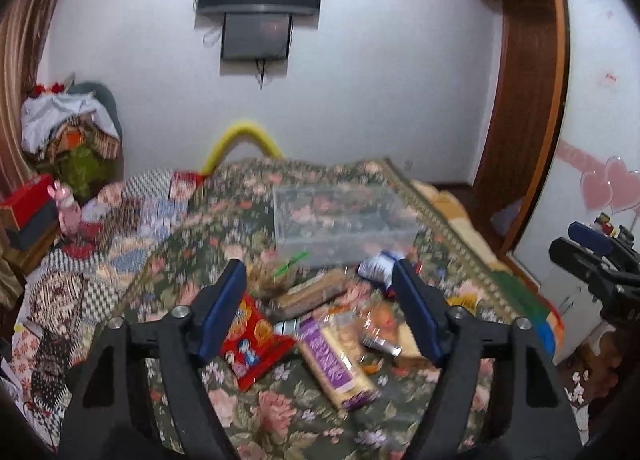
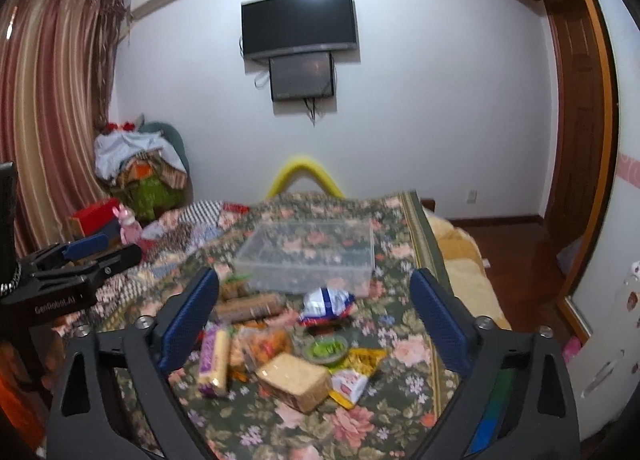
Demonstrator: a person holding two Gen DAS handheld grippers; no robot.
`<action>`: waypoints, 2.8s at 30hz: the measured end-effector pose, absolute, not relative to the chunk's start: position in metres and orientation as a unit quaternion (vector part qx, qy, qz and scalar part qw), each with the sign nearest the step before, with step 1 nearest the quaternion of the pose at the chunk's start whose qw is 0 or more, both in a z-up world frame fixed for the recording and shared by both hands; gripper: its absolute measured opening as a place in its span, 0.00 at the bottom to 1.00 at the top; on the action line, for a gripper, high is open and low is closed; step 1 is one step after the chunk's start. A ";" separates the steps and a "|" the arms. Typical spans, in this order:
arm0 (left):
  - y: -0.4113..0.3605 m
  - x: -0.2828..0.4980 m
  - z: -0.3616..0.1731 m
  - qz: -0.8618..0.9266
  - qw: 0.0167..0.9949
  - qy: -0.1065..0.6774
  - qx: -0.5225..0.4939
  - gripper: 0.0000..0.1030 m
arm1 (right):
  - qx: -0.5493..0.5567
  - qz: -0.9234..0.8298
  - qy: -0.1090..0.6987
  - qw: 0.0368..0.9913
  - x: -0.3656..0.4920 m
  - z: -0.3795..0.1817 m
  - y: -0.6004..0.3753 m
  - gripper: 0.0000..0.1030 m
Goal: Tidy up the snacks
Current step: 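Grasp the purple-labelled coconut roll pack with the left gripper while the right gripper grasps the yellow chip bag, then carry both packs into the clear box and open both grippers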
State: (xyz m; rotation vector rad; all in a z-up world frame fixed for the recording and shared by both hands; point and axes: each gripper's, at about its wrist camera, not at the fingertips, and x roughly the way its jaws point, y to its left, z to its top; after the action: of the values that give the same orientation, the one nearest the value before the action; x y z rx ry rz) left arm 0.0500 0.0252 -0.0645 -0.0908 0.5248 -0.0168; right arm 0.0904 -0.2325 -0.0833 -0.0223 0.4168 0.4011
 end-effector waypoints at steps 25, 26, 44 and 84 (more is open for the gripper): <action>0.012 0.124 -0.200 -0.046 0.888 0.451 -0.072 0.60 | -0.025 0.189 0.424 0.886 0.166 -0.195 -0.243 0.52; 0.011 0.126 -0.203 -0.048 0.887 0.454 -0.075 0.60 | -0.024 0.192 0.430 0.882 0.168 -0.199 -0.243 0.51; 0.007 0.130 -0.207 -0.065 0.894 0.438 -0.066 0.43 | 0.001 0.215 0.435 0.875 0.179 -0.212 -0.244 0.25; 0.024 0.260 -0.094 -0.038 0.945 0.323 -0.027 0.43 | -0.001 0.229 0.290 0.929 0.269 -0.108 -0.197 0.16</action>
State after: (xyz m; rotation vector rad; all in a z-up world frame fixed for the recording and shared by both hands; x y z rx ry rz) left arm 0.2598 0.0238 -0.0944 -0.0547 0.6586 -0.0766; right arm 0.2686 -0.1970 -0.1081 -0.0028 0.5936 0.4693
